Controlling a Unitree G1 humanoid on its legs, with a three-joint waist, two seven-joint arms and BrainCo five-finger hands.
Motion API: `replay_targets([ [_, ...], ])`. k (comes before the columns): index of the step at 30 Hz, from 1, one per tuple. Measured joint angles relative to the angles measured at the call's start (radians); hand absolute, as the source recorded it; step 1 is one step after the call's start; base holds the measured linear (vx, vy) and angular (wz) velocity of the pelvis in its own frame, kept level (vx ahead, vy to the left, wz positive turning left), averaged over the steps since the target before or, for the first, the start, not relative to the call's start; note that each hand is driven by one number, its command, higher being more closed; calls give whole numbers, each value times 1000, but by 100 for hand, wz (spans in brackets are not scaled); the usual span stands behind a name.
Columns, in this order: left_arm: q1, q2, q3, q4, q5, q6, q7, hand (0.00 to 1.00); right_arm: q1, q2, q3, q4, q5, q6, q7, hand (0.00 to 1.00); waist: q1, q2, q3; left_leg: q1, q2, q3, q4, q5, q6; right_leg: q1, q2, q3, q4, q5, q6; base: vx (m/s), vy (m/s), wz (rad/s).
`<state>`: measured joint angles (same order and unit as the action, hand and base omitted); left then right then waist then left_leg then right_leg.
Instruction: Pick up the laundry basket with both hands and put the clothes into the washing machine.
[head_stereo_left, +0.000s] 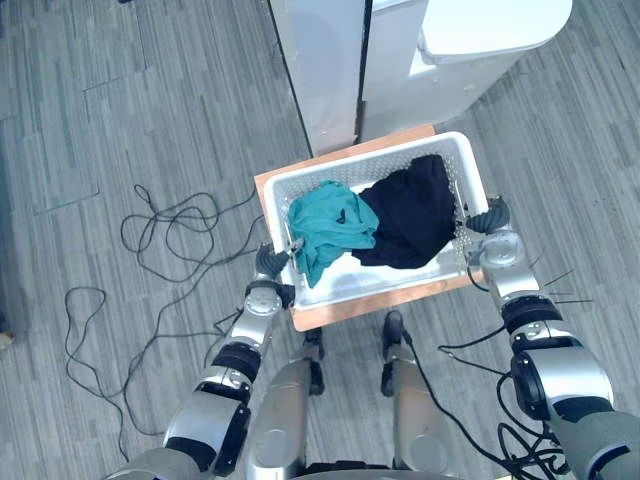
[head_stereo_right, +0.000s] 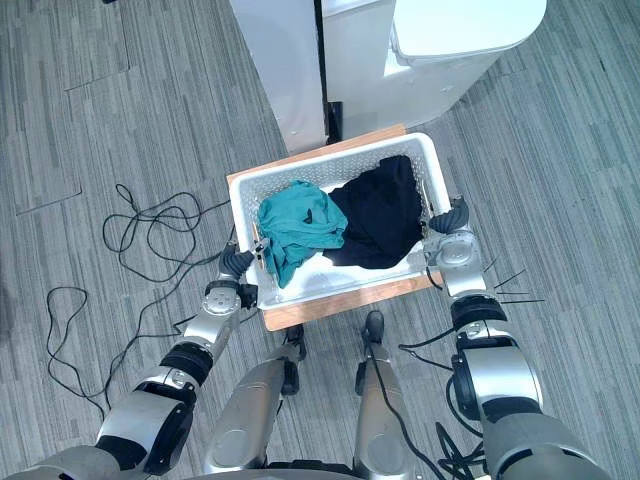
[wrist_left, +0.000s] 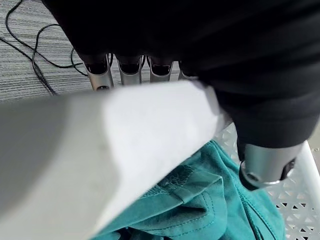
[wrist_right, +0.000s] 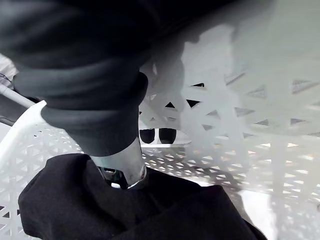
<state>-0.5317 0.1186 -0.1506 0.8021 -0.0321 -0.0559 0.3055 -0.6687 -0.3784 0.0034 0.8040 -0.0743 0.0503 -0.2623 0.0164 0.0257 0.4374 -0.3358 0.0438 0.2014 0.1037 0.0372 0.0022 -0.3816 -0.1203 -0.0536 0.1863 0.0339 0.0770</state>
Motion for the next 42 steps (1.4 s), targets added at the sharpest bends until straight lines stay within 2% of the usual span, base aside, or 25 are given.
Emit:
replay_targets([
  [4, 77, 12, -7, -66, -5, 36, 0, 100, 158, 40, -28, -127, 16, 2, 0, 100, -7, 0, 5, 42, -1, -11, -7, 0, 0, 49, 2, -1, -23, 0, 0, 98, 2, -4],
  [10, 349, 22, -14, -347, 4, 48, -13, 100, 451, 118, -72, -433, 2, -2, 10, 100, -28, 0, 2, 163, -11, -60, -65, -3, -4, 179, 1, -34, -63, -20, 0, 79, 19, 13],
  [14, 451, 24, -10, -453, 4, 48, -48, 100, 529, 156, -87, -498, -20, -8, 24, 100, -27, 0, -11, 195, -10, -72, -57, -11, -14, 220, 2, -46, -62, -36, 1, 35, 1, 11],
  [17, 539, 23, -6, -510, 3, 49, -75, 100, 580, 176, -81, -516, -35, -13, 28, 100, -21, -3, -53, 193, -10, -82, 5, -52, -28, 222, 2, -32, -25, -64, 0, 48, 1, -10],
  [20, 626, 24, 1, -581, -5, 50, -86, 100, 608, 190, -63, -522, -46, -26, 35, 100, -15, -3, -108, 195, -28, -207, 54, -85, -72, 214, 9, 13, -13, -71, -4, 71, -27, -45],
  [22, 648, 24, 5, -615, -7, 50, -83, 100, 626, 195, -63, -563, -55, -29, 46, 100, -18, -4, -123, 191, -29, -265, 81, -124, -72, 202, 24, 42, -10, -65, -4, 43, -19, -53],
  [23, 645, 25, 6, -619, -7, 50, -82, 100, 637, 195, -65, -589, -56, -30, 46, 100, -25, -8, -124, 190, -25, -273, 99, -146, -68, 200, 32, 58, -14, -56, -4, -2, 22, -56],
  [24, 644, 25, 5, -620, -7, 50, -82, 100, 641, 196, -65, -593, -56, -31, 46, 100, -33, -25, -133, 188, -24, -254, 105, -148, -65, 187, 42, 88, -18, -41, -2, -14, 23, -70],
  [25, 644, 25, 6, -623, -7, 51, -81, 100, 645, 198, -65, -593, -56, -31, 46, 100, -30, -33, -137, 184, -22, -238, 112, -156, -59, 174, 50, 116, -18, -31, 2, -42, 32, -107],
  [27, 634, 29, 19, -628, -4, 52, -81, 100, 633, 207, -66, -593, -63, -32, 46, 100, -32, -64, -142, 155, -11, -146, 176, -190, -41, 134, 67, 206, -52, 38, 27, -123, 100, -147],
  [28, 631, 29, 27, -628, -4, 55, -81, 100, 630, 211, -65, -593, -63, -32, 48, 100, -33, -72, -142, 148, -10, -129, 195, -195, -32, 115, 70, 212, -49, 59, 33, -164, 110, -169],
  [29, 627, 25, 38, -628, -2, 65, -84, 100, 627, 217, -64, -590, -63, -32, 49, 100, -33, -74, -143, 141, 21, -84, 217, -191, -20, 100, 83, 186, -91, 140, 33, -192, 27, -194],
  [30, 629, 26, 51, -631, 5, 71, -88, 100, 619, 220, -62, -576, -62, -33, 52, 100, -29, -73, -145, 164, 54, 15, 190, -196, -10, 87, 86, 53, -81, 158, -10, -256, 9, -190],
  [31, 631, 26, 54, -630, 5, 74, -88, 100, 618, 226, -62, -569, -62, -33, 52, 100, -29, -74, -145, 178, 65, 59, 176, -197, -2, 76, 72, -39, -5, 96, -57, -247, 0, -175],
  [32, 638, 25, 55, -630, 6, 78, -89, 100, 617, 230, -61, -539, -62, -36, 53, 100, -33, -74, -146, 210, 86, 129, 154, -192, 5, 83, 39, -174, 123, -18, -112, -208, 11, -146],
  [34, 656, 25, 58, -630, 5, 82, -89, 100, 614, 226, -47, -505, -58, -42, 64, 100, -26, -70, -157, 227, 142, 239, 146, -193, 5, 122, -13, -264, 246, -131, -100, -202, -51, -167],
  [35, 658, 25, 59, -630, 4, 82, -89, 100, 614, 224, -43, -505, -57, -43, 64, 100, -27, -70, -157, 227, 149, 250, 147, -194, 5, 128, -21, -268, 251, -139, -100, -160, -109, -145],
  [36, 663, 25, 60, -630, 4, 83, -89, 100, 614, 211, -32, -504, -54, -43, 67, 100, -25, -72, -159, 226, 174, 285, 152, -200, -5, 154, -53, -278, 254, -162, -93, -105, -198, -131],
  [37, 673, 27, 57, -630, 2, 93, -89, 100, 622, 204, -18, -501, -55, -43, 69, 100, -27, -91, -170, 220, 200, 330, 198, -224, -45, 210, -84, -266, 181, -160, -60, -77, -222, -135],
  [38, 676, 32, 55, -630, 2, 96, -89, 100, 630, 205, -14, -501, -55, -43, 69, 100, -29, -107, -180, 212, 206, 339, 228, -237, -64, 240, -84, -237, 119, -185, 6, -53, -256, -98],
  [39, 672, 28, 54, -621, 2, 97, -88, 100, 629, 204, -10, -496, -54, -43, 69, 100, -29, -97, -181, 207, 226, 340, 259, -253, -81, 247, -60, -214, 84, -190, 19, 34, -279, -117],
  [40, 686, 18, 47, -613, 0, 101, -89, 100, 623, 181, 7, -469, -54, -41, 70, 100, -26, -62, -196, 215, 295, 333, 309, -267, -93, 236, 21, -160, 77, -174, -10, 61, -272, -128],
  [41, 695, 19, 45, -612, -3, 102, -89, 100, 626, 178, 14, -468, -54, -40, 71, 100, -28, -55, -199, 218, 329, 341, 340, -266, -95, 239, 47, -142, 75, -172, -23, 130, -319, -161],
  [42, 713, 10, 47, -612, -7, 106, -89, 100, 639, 172, 25, -470, -55, -39, 71, 100, -32, -45, -204, 225, 391, 340, 417, -266, -88, 253, 95, -107, 71, -170, -41, 123, -217, -109],
])
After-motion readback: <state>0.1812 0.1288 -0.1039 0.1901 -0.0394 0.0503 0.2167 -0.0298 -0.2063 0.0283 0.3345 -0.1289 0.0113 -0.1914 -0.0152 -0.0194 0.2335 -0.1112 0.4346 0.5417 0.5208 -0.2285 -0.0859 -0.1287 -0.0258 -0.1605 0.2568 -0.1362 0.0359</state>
